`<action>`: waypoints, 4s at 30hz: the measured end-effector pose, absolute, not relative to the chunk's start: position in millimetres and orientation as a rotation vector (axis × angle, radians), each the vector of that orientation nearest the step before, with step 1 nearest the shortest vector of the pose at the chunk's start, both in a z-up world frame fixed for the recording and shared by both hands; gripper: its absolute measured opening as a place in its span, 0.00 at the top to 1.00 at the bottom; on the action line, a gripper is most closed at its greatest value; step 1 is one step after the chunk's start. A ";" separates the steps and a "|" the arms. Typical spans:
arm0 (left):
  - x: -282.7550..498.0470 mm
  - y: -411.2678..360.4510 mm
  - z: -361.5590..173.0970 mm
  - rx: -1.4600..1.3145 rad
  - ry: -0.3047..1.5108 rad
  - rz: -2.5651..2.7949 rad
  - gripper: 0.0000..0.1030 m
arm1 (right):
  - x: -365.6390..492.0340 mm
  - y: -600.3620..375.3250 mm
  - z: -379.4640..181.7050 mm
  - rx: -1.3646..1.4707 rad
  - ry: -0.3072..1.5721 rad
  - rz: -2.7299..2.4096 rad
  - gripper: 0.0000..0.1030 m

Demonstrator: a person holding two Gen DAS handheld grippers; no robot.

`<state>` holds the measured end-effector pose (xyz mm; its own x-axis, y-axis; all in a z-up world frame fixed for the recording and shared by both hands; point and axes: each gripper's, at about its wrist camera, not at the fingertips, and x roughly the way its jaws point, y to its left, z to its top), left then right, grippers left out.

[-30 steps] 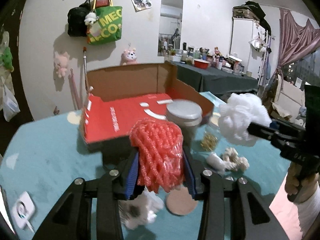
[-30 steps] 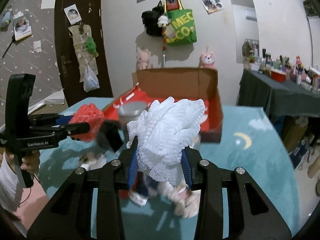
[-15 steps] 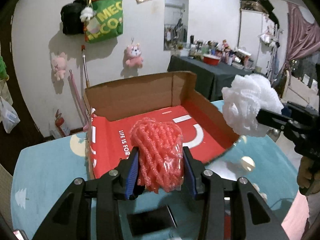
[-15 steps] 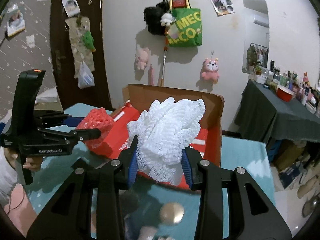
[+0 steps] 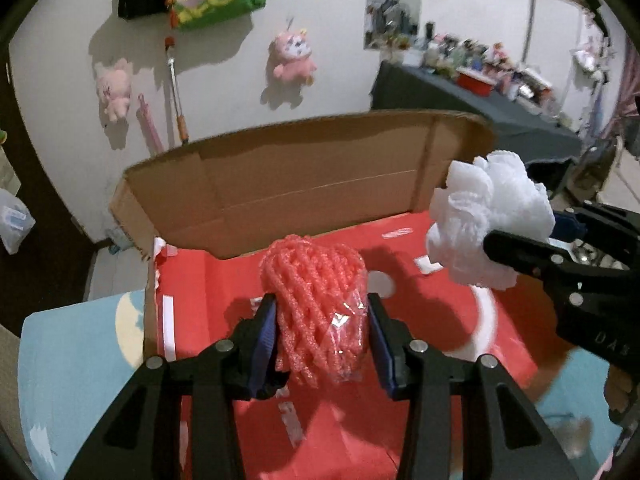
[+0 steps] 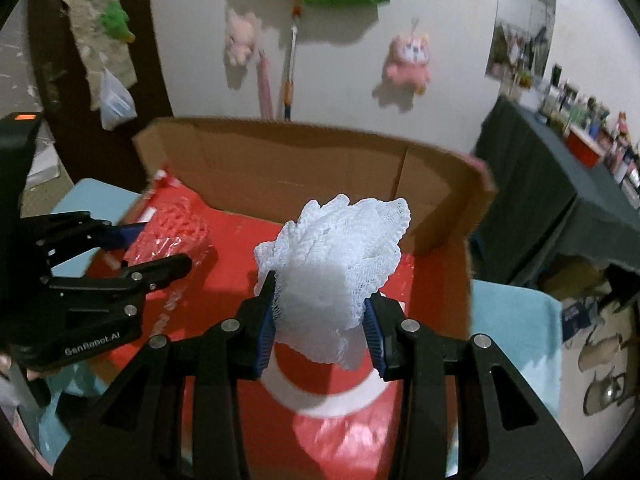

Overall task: Organize soft objects
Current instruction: 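Carry both puffs into the red box and lower them onto its floor, then open both tools and withdraw them from the box toward the table, then grasp the red knitted bunny with the right tool while the left grasps the white plush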

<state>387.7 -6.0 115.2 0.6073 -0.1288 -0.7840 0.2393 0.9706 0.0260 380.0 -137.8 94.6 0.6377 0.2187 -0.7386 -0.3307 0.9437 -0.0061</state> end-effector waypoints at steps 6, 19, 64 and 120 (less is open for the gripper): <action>431.6 -7.5 91.7 0.102 0.955 -0.200 0.55 | 426.8 -126.0 68.9 -0.136 0.901 0.305 0.65; 466.9 -8.9 58.1 0.096 1.013 -0.145 0.50 | 455.0 -126.2 32.0 -0.122 0.974 0.295 0.56; 241.7 34.1 216.6 -0.065 0.593 -0.172 0.00 | 221.6 -184.9 200.1 -0.071 0.590 0.283 0.15; 68.9 51.1 31.8 0.028 0.725 -0.094 0.00 | 52.3 -147.8 -4.4 -0.110 0.586 0.308 0.07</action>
